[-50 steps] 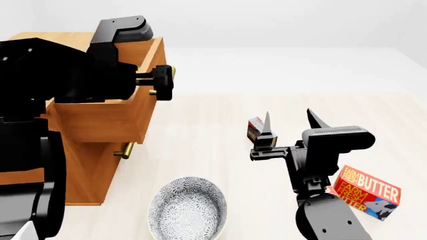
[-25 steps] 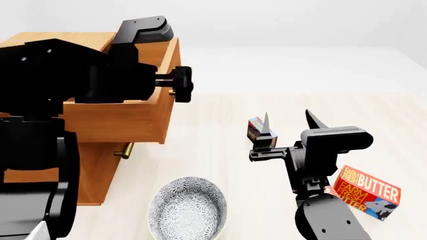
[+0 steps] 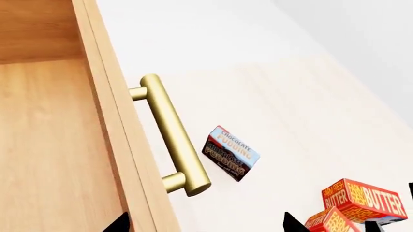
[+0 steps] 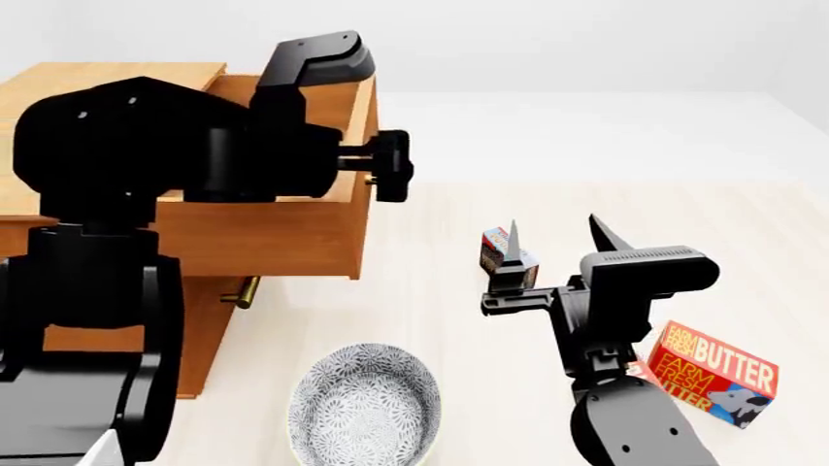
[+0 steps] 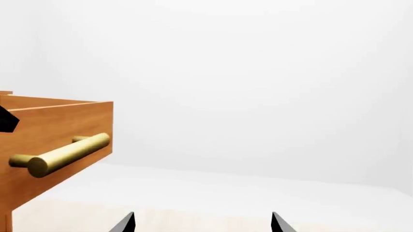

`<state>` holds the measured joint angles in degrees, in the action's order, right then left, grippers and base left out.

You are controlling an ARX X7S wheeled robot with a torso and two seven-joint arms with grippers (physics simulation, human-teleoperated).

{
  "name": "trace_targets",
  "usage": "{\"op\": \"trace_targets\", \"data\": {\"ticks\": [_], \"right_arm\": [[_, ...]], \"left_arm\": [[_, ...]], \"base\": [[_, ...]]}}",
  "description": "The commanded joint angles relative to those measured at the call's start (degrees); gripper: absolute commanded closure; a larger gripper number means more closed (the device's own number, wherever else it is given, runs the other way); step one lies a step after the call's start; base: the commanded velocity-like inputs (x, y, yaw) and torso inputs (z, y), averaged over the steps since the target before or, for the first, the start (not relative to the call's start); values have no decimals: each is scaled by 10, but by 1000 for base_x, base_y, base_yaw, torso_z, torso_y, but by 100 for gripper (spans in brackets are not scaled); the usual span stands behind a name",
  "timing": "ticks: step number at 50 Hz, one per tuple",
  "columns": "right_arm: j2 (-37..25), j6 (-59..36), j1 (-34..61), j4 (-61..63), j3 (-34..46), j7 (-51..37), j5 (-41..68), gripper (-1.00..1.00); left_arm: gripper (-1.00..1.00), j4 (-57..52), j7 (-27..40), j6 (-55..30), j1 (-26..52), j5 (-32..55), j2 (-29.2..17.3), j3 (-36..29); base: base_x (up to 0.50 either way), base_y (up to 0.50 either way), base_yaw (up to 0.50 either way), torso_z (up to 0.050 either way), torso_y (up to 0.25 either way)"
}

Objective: Put the chocolate pudding in the top drawer of the cabinet and close it.

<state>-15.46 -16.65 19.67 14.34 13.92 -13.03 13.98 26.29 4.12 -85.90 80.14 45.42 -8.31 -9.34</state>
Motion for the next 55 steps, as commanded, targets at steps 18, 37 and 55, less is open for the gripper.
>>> {"op": "trace_targets", "data": {"ticks": [18, 37, 55], "right_arm": [[-4, 2, 1, -1, 6, -3, 8, -100], [-7, 4, 1, -2, 10, -7, 9, -100], [-8, 7, 3, -6, 16, -10, 10, -100]], "left_arm": [[-100, 25, -11, 18, 26, 57, 30, -38], [-100, -66, 36, 124, 9, -36, -23, -135], [-100, -214, 47, 214, -40, -40, -74, -115]], "base": [[0, 0, 0, 0, 0], [0, 0, 0, 0, 0], [0, 0, 0, 0, 0]]}}
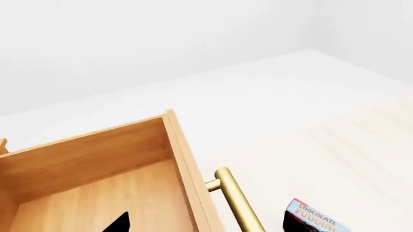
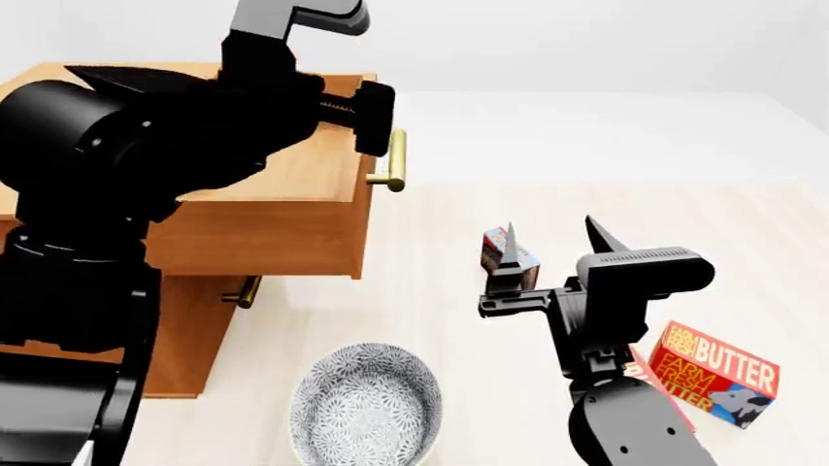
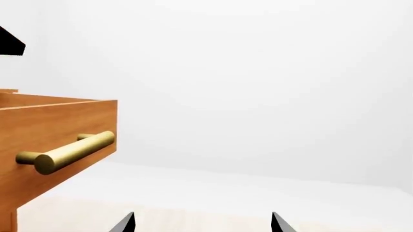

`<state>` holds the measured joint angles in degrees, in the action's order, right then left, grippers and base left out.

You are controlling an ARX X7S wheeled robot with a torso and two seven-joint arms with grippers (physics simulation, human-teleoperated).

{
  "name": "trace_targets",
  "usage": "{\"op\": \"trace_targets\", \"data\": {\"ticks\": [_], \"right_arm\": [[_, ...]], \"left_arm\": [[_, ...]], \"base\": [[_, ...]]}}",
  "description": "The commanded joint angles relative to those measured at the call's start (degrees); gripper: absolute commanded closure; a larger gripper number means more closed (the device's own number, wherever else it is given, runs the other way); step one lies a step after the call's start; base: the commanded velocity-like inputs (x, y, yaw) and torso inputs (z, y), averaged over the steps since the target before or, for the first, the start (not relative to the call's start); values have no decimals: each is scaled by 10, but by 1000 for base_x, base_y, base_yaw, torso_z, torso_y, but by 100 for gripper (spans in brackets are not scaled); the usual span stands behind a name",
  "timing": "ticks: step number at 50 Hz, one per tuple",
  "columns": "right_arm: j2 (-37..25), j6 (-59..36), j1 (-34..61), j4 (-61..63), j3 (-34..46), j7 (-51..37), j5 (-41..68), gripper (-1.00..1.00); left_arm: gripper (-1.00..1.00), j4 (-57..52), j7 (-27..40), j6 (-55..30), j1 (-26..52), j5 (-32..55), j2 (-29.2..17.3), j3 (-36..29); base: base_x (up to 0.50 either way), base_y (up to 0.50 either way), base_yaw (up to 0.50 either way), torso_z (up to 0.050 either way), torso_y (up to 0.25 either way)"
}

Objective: Put the chocolate pudding in the top drawer of the cabinet and close it.

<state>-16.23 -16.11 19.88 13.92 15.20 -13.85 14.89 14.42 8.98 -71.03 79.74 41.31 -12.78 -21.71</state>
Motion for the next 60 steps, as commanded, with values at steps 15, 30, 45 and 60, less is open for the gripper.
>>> {"op": "trace_targets", "data": {"ticks": [15, 30, 45, 60], "right_arm": [[-3, 2, 1, -1, 6, -3, 4, -100], [-5, 2, 2, 0, 12, -6, 4, -100], [-7, 3, 2, 1, 16, -8, 5, -100], [-8, 1, 1, 6, 21, -12, 5, -100]], "left_arm": [[-100, -300, 7, 196, -188, 10, -83, 67], [-100, -413, 2, 318, -333, -17, -108, 95], [-100, -480, 9, 396, -455, -39, -121, 114], [-100, -548, 26, 472, -568, -83, -132, 134]], "base": [[0, 0, 0, 0, 0], [0, 0, 0, 0, 0], [0, 0, 0, 0, 0], [0, 0, 0, 0, 0]]}}
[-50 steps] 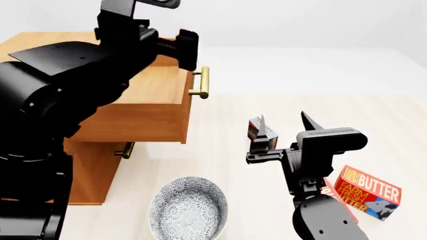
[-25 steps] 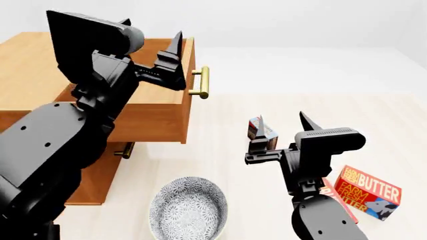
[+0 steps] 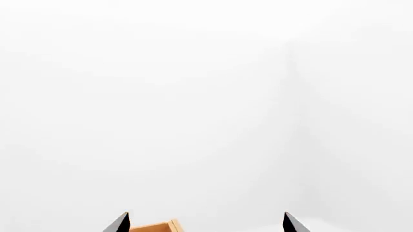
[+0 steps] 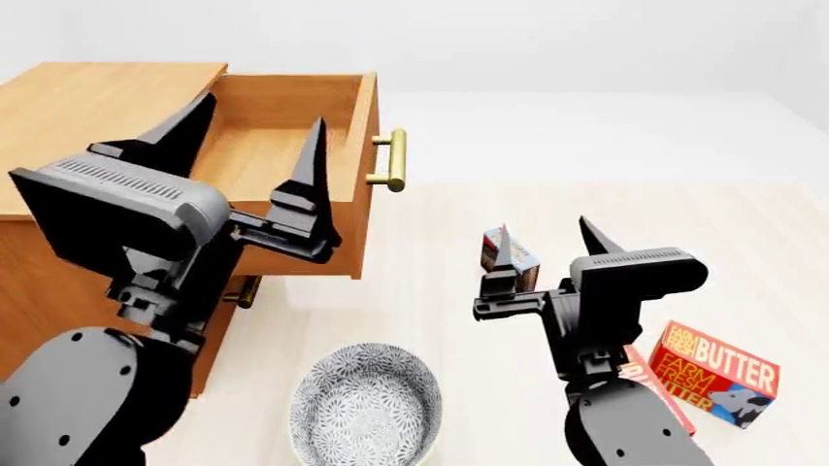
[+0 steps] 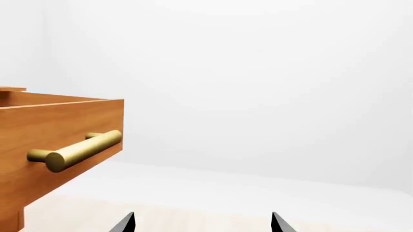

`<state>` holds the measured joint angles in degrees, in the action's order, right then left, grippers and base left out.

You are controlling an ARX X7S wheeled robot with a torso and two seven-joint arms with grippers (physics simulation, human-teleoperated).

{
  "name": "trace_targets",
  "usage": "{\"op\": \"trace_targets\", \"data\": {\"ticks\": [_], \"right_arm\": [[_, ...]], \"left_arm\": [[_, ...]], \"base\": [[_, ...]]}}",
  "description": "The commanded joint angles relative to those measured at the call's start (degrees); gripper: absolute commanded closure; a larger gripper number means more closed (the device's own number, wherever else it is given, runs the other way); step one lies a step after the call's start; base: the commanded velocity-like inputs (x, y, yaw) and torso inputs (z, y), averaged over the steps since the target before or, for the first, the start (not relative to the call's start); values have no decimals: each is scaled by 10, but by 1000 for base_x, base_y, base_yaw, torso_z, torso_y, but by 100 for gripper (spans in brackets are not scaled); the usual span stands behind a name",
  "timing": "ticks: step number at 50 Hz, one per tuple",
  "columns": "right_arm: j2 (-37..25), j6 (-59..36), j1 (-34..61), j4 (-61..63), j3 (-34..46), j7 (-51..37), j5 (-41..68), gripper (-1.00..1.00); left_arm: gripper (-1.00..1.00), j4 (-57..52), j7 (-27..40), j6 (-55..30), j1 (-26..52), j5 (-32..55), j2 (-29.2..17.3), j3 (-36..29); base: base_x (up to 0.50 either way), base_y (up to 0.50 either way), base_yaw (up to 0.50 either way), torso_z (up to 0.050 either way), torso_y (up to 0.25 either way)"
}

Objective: Put the chocolate pudding in the top drawer of the cabinet and close it.

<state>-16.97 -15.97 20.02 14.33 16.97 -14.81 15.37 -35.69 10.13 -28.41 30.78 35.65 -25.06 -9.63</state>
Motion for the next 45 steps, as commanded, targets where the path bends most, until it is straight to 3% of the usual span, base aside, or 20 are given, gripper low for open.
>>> {"op": "trace_targets", "data": {"ticks": [1, 29, 45], "right_arm": [[-1, -1, 0, 2, 4, -3, 0, -100], [12, 26, 1, -43, -6, -4, 20, -100], [1, 34, 69, -162, 4, 32, 6, -100]], "left_arm": [[-100, -50, 16, 46, -83, -26, -9, 14], [-100, -134, 50, 107, -199, -40, -4, 33], [-100, -171, 75, 99, -221, -63, -17, 28]], "base": [[0, 0, 0, 0, 0], [0, 0, 0, 0, 0], [0, 0, 0, 0, 0]]}}
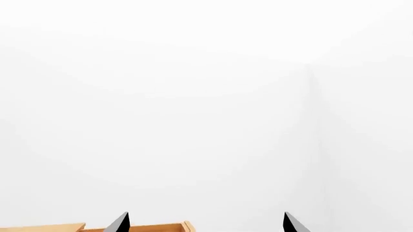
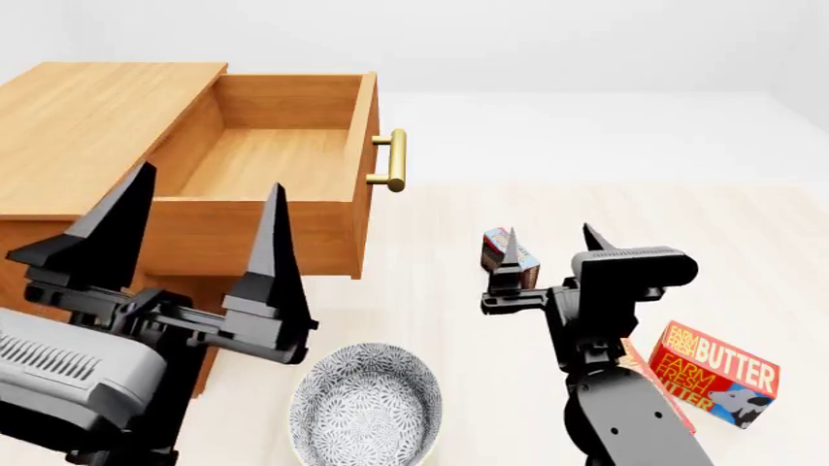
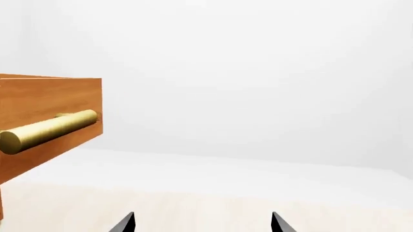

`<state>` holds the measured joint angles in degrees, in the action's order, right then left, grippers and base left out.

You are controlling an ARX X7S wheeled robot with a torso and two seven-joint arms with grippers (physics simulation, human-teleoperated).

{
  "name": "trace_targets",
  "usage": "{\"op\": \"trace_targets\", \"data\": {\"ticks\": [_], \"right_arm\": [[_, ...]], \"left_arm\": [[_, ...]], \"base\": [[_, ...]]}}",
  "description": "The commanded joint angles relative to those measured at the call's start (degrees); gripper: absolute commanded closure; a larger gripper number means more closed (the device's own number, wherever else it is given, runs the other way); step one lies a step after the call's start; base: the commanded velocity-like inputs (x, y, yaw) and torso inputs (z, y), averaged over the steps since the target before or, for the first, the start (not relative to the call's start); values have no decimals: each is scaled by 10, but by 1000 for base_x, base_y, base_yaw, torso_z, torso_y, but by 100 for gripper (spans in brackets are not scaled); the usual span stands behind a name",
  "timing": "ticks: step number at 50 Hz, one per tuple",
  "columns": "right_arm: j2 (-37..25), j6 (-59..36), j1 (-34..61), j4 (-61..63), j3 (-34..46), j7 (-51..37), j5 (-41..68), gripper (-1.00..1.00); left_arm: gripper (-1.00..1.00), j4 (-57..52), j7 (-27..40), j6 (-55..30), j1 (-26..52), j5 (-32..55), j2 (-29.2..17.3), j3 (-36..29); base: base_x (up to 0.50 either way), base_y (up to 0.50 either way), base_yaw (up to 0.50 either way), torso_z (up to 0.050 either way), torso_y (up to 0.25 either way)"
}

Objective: Put the chocolate pudding in the top drawer of the cabinet and close it.

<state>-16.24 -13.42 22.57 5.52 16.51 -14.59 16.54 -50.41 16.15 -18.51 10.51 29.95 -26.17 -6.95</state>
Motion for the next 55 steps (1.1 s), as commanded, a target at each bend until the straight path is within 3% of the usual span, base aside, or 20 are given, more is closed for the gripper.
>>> {"op": "trace_targets", "data": {"ticks": [1, 23, 32, 37, 55], "right_arm": [[-8, 10, 50, -83, 12, 35, -7, -100], [2, 32, 255, -377, 53, 215, 8, -100], [41, 118, 360, -603, 69, 286, -9, -100], [79, 211, 441, -800, 69, 324, -20, -100], [87, 176, 454, -805, 7, 365, -97, -100]], "left_arm": [[-100, -25, 15, 0, -19, -6, -6, 1], [-100, -49, 35, 0, -34, 12, -19, 15], [-100, -54, 41, -4, -31, 12, -25, 12], [-100, -56, 45, -8, -29, 15, -28, 11], [-100, -56, 57, 0, -40, 1, -35, 10]], "base": [[0, 0, 0, 0, 0], [0, 0, 0, 0, 0], [0, 0, 0, 0, 0], [0, 0, 0, 0, 0], [0, 0, 0, 0, 0]]}}
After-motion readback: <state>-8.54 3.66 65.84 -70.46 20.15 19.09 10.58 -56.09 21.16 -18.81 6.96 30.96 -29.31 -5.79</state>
